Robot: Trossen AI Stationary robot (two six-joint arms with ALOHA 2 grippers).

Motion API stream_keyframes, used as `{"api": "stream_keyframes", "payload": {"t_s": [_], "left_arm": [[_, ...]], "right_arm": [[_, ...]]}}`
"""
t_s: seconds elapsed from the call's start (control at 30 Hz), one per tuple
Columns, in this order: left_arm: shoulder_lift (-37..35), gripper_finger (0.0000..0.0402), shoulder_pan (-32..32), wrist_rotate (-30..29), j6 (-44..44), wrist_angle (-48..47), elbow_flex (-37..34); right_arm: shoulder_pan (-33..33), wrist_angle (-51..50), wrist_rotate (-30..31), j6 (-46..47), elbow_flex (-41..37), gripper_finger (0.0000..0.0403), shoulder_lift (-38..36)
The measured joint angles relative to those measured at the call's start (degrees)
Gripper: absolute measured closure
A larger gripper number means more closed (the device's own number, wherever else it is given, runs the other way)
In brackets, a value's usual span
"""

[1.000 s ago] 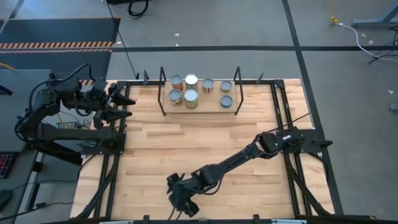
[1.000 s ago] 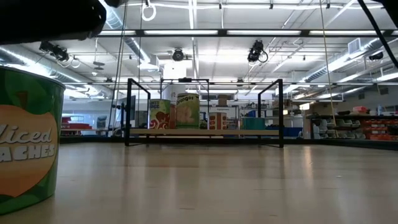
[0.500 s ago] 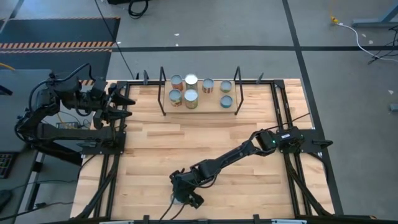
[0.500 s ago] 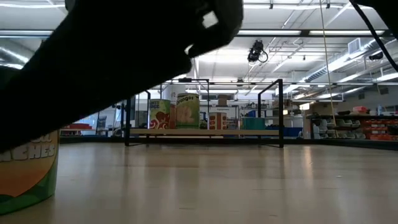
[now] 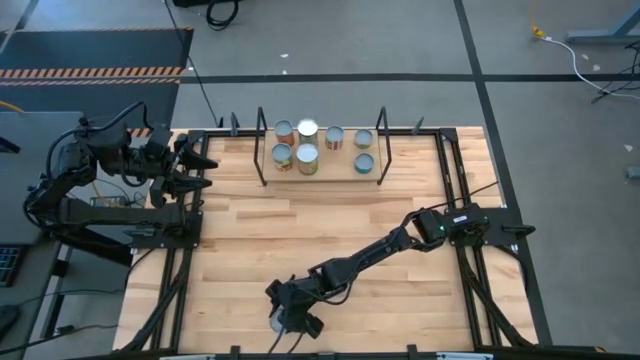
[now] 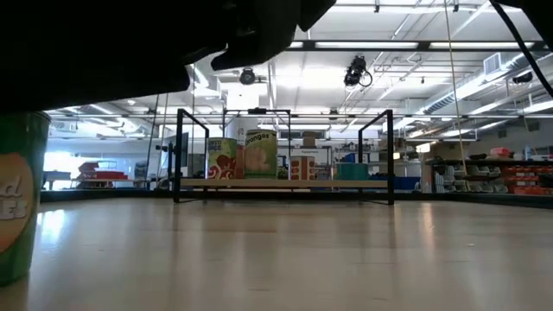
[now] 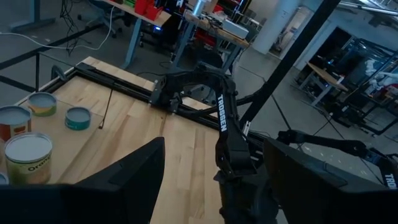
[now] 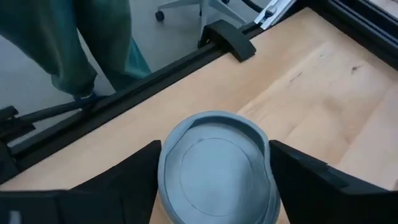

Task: Pick and place cans onto a shelf
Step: Put the canned sliced peaches on the shelf

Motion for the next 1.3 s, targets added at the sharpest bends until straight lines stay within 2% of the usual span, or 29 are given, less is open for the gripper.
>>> {"api": "stream_keyframes", "payload": {"t_s": [0.07, 0.2, 0.3, 0.4, 0.53, 0.67, 0.8, 0.97, 1.07, 1.17, 1.3], "left_arm": [[0.02, 0.0127, 0.00, -0.01, -0.02, -0.01, 0.00], [0.01, 0.0127, 0.00, -0.02, -0.01, 0.00, 0.00], [0.00, 0.0127, 0.00, -0.01, -0.02, 0.01, 0.00], [0.00, 0.0127, 0.00, -0.01, -0.02, 0.01, 0.00], [0.00, 0.0127, 0.00, -0.02, -0.03, -0.01, 0.00], [0.01, 0.0127, 0.00, -0.02, -0.02, 0.00, 0.00], [0.00, 0.0127, 0.00, 0.00, -0.01, -0.03, 0.00], [0.02, 0.0127, 0.00, -0.02, -0.02, 0.33, 0.00], [0.00, 0.0127, 0.00, -0.01, -0.01, 0.42, 0.00], [0.00, 0.0127, 0.00, 0.00, -0.01, 0.44, 0.00], [0.01, 0.0127, 0.00, -0.01, -0.01, 0.56, 0.00]], "right_arm": [[0.04, -3.22, 2.37, -0.70, 0.00, 0.0134, -1.18], [-0.23, -10.14, 14.23, 3.27, -0.18, 0.0147, -6.02], [-2.47, -14.18, 20.58, 6.62, -0.10, 0.0165, -12.13], [-6.05, -18.76, 23.14, 8.35, 0.04, 0.0191, -17.37], [-10.65, -21.51, 20.79, 8.16, -0.02, 0.0216, -21.35], [-13.54, -20.94, 16.59, 6.99, 0.00, 0.0211, -21.23], [-15.38, -14.48, 9.60, 7.58, -0.11, 0.0181, -16.51], [-15.43, -1.53, 6.83, 8.29, -0.07, 0.0123, -9.13], [-15.37, 3.01, 3.59, 11.10, -0.08, 0.0088, -5.42], [-15.13, 5.10, -0.03, 13.96, 0.11, 0.0062, -2.95], [-14.95, 4.84, -0.29, 16.57, -0.08, 0.0042, -0.30]]}}
